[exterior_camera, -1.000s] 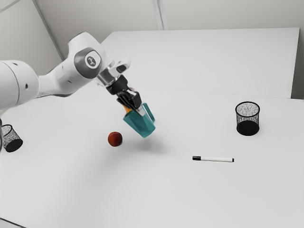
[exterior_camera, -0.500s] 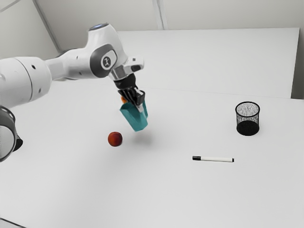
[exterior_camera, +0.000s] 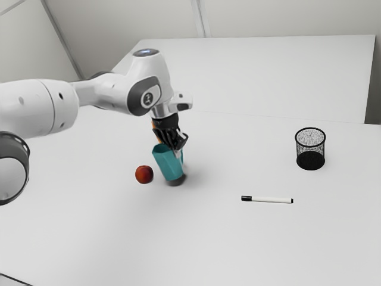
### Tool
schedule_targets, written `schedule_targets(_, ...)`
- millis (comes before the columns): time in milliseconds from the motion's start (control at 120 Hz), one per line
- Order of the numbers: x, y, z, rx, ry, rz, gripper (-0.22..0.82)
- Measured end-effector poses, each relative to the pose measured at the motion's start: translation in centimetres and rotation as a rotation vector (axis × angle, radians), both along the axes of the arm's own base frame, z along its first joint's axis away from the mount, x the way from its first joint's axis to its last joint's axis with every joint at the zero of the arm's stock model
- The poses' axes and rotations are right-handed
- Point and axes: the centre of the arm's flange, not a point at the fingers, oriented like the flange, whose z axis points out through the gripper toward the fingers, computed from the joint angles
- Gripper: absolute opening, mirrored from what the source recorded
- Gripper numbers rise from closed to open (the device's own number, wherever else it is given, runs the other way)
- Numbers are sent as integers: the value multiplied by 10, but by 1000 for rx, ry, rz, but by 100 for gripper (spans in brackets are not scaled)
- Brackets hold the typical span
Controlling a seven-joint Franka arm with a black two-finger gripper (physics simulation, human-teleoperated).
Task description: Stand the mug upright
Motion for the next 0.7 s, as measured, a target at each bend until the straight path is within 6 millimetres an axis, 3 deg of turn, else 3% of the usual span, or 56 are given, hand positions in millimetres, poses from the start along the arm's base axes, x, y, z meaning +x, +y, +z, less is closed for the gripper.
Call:
schedule_targets(200, -2, -6, -9, 17, -30, 9, -16)
schedule_targets(433, -9, -15, -12, -31, -34, 47, 31)
schedule_targets(608, -16, -21, 4, -54, -54, 60, 48)
schedule_targets(700, -22, -24, 23, -67, -76, 65, 52)
